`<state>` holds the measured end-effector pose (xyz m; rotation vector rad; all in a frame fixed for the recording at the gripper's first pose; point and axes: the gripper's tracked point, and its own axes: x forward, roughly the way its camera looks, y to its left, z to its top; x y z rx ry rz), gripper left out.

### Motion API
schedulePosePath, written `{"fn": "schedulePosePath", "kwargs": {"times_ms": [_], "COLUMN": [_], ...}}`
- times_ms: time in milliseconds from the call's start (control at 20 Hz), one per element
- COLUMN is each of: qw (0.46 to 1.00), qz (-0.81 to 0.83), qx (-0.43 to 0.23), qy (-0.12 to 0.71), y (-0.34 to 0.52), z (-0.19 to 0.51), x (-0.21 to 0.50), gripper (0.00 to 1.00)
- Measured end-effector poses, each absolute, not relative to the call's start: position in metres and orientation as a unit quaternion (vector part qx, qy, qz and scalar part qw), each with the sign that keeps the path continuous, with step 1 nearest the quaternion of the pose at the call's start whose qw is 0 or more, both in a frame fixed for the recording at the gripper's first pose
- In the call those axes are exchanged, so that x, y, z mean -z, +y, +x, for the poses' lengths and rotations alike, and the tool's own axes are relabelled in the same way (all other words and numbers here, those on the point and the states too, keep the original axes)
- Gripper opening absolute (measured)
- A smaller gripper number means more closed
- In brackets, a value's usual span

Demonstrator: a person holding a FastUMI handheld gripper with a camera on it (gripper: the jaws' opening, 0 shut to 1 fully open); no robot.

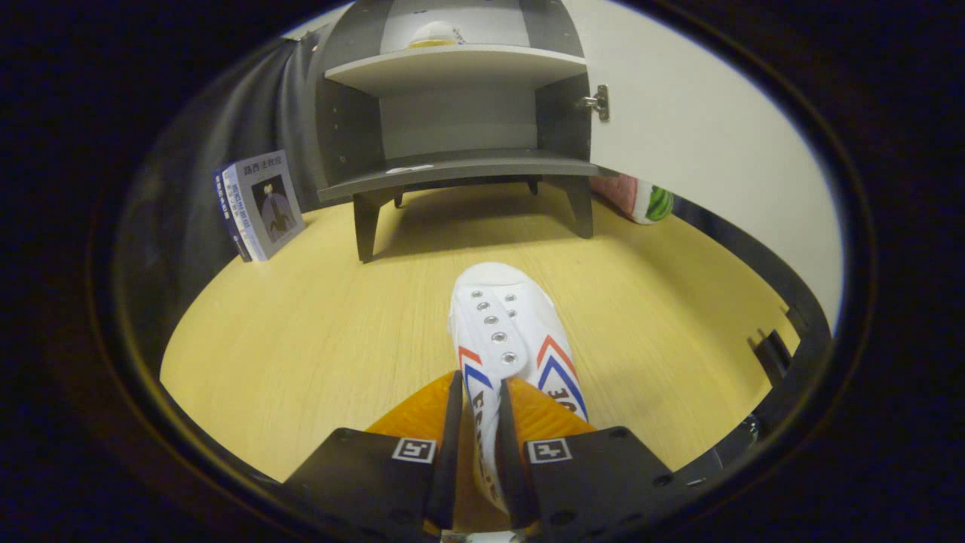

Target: Open the shoe cabinet door, grab the shoes and put them into the shoe cabinet, then close the shoe cabinet door.

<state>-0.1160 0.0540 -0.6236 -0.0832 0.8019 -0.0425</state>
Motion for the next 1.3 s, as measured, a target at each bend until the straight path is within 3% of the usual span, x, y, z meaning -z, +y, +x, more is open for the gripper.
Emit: {"fn": "schedulePosePath", "kwargs": {"times_ms": [50, 100, 150, 250, 400, 900, 1300], "qw": [0.922, 0.922, 0.921, 0.922, 0.921, 0.913, 0.921], "qz": [-0.048, -0.055, -0.054, -0.037, -0.019, -0.014, -0.026], "qx": [0.016, 0.013, 0.008, 0.003, -0.011, -0.023, -0.029], "qy": [0.384, 0.382, 0.386, 0.386, 0.389, 0.408, 0.389], "y": [0.054, 0.054, 0.056, 0.055, 0.057, 0.06, 0.07], "z": [-0.119, -0.117, -0.12, -0.117, -0.118, -0.117, -0.083], "x": [0.622, 0.623, 0.621, 0.624, 0.624, 0.618, 0.571], "gripper": [0.3, 0.21, 0.21, 0.1, 0.04, 0.03, 0.02]}}
